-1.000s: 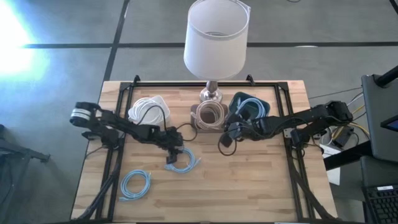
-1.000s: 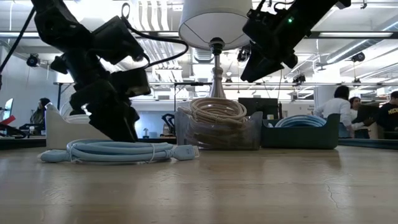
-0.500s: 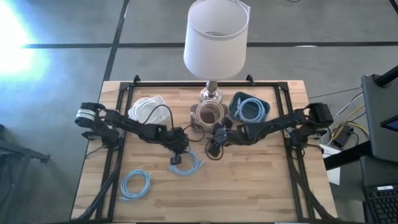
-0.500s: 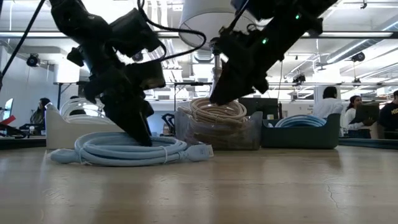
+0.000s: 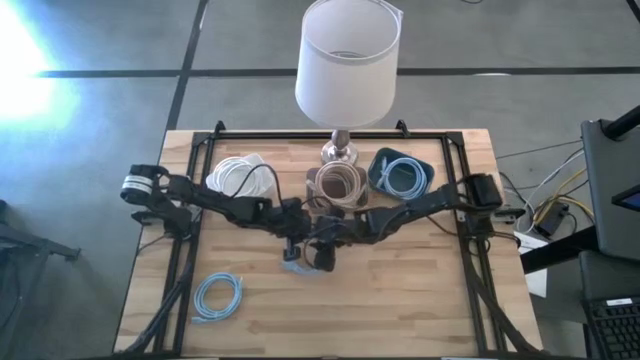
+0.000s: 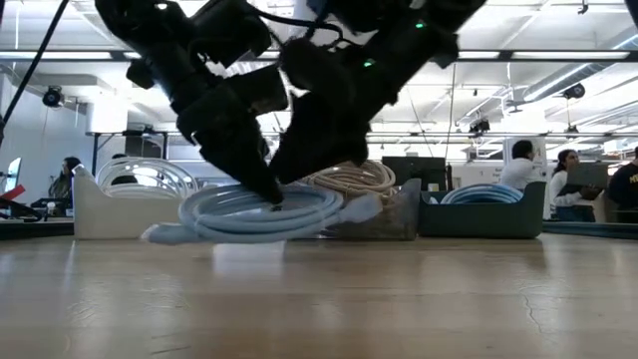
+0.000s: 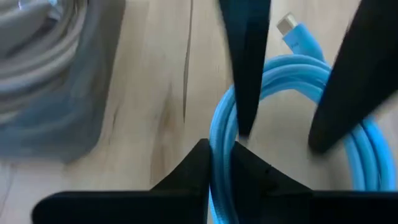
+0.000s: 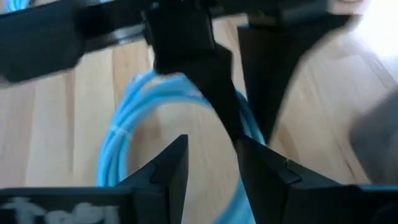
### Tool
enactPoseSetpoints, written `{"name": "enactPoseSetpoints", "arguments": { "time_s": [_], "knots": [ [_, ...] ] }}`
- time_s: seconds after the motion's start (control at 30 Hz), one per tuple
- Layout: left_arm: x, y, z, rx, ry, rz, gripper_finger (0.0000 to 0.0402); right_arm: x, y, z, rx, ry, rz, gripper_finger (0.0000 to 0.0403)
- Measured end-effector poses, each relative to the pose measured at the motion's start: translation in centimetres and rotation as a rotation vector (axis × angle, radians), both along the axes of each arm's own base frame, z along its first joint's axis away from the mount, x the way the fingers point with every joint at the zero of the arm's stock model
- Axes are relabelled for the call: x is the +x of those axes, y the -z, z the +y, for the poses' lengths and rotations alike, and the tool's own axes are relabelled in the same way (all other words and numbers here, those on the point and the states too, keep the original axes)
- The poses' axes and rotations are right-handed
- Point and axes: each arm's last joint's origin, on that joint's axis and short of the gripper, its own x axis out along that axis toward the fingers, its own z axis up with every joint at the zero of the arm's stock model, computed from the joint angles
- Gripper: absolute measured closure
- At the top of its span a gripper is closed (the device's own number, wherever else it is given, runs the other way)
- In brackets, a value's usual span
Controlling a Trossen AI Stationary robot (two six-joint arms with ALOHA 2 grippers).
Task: Sort HDMI cables
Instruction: Put the top blue HDMI cable into the blue bin
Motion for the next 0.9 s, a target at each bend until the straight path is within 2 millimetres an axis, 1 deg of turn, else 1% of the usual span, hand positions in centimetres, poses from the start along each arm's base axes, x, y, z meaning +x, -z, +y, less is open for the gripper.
{"name": "enactPoseSetpoints", "arguments": {
  "time_s": [0.1,0.17,0.3,0.5,0.6,0.73,0.9],
  "knots": [
    [-0.1,0.0,-0.1,0.003,0.003,0.020,0.0359,1.0,0.4,0.1,-0.016,0.009,0.047,0.0275],
    [-0.2,0.2,-0.2,0.003,0.007,0.033,0.0357,1.3,0.3,0.1,-0.054,0.036,0.102,0.0278],
    [-0.2,0.2,-0.3,0.002,-0.007,0.021,0.0354,0.6,-0.1,0.2,-0.148,0.085,0.200,0.0284],
    [0.1,-0.2,-0.5,0.016,0.005,-0.023,0.0355,0.0,-1.1,0.6,-0.163,0.088,0.198,0.0281],
    [0.2,-0.5,-0.7,0.028,0.024,-0.025,0.0355,0.0,-1.0,0.6,-0.151,0.077,0.203,0.0278],
    [0.3,-0.8,-1.0,0.036,0.044,-0.028,0.0355,0.0,-0.7,0.9,-0.095,0.026,0.222,0.0279],
    [0.2,-1.2,-1.2,0.037,0.053,-0.044,0.0355,-0.2,-0.9,1.4,-0.092,0.011,0.218,0.0284]
  ]
}}
